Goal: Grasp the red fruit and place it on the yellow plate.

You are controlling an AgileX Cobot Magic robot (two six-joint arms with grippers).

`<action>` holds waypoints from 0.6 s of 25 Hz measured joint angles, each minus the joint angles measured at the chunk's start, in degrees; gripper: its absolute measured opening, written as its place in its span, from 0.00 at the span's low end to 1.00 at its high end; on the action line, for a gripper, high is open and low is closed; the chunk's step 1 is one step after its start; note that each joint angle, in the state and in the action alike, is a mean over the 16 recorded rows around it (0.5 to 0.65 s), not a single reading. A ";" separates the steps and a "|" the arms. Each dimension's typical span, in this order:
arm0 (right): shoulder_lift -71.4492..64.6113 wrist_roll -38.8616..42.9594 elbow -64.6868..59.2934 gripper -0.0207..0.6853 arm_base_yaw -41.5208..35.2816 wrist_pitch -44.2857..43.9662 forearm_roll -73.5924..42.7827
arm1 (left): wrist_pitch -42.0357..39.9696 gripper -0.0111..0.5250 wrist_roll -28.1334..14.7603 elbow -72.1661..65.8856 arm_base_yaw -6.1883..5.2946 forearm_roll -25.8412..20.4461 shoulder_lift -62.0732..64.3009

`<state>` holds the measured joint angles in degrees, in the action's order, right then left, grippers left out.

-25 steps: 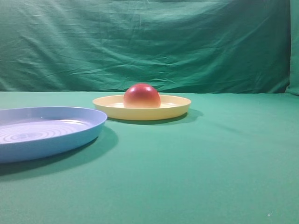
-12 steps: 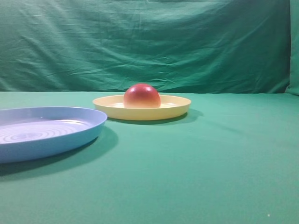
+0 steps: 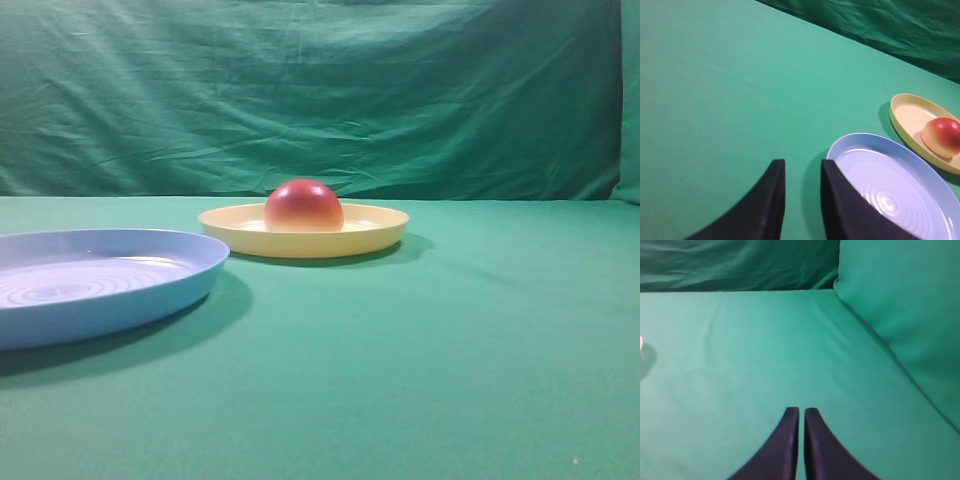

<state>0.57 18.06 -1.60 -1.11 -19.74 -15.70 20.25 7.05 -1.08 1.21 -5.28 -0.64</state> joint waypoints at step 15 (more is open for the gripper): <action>0.11 -17.57 0.00 0.03 -0.06 -1.35 14.33 | 0.00 0.31 0.00 0.00 0.00 0.00 0.00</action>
<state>0.68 0.49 -1.60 -1.17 -21.09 -1.37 20.25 7.05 -1.08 1.21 -5.28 -0.64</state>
